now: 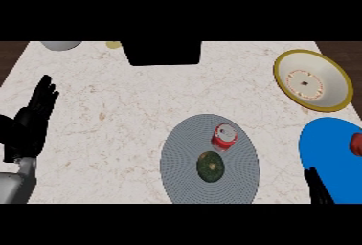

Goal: Pick the squash from the placemat and place it in the bowl

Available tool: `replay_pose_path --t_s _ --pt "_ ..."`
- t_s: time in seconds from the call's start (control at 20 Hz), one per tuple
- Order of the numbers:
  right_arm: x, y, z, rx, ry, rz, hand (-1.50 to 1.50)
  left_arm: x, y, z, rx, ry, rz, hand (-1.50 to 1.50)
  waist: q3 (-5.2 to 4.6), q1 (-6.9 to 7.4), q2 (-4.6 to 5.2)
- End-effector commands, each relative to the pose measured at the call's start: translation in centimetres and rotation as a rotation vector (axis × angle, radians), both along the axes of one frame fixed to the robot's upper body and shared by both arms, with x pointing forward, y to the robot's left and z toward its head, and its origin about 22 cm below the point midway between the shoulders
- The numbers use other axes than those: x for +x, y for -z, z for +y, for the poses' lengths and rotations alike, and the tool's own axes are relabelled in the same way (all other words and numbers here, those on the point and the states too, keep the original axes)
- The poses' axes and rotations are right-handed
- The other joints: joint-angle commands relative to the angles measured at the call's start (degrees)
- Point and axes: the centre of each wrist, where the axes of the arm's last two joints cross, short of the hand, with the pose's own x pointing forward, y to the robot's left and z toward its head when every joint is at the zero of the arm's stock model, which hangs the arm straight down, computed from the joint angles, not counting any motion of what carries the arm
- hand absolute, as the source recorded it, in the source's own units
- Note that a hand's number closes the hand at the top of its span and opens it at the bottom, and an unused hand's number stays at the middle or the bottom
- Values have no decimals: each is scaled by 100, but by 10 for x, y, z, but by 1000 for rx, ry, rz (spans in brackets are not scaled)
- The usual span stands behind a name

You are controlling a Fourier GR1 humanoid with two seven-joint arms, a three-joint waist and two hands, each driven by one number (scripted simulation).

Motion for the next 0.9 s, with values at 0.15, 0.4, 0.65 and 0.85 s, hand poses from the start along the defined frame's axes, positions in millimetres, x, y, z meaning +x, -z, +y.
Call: replay_pose_path --t_s 0.15,0.4,0.65,0.85 --pt "-9 -64 38 -58 68 38 -150 1 -1 -4 -1 25 0 0 9 173 64" --pt "5 -83 42 -131 10 265 -150 -1 -14 -12 -16 58 -11 0 13 308 88" --pt "32 -88 50 -190 -5 455 -150 -1 -10 -12 -2 70 -4 0 17 391 122" --pt "54 -86 53 -168 -69 601 -150 5 -5 -10 12 66 -20 0 18 340 137"
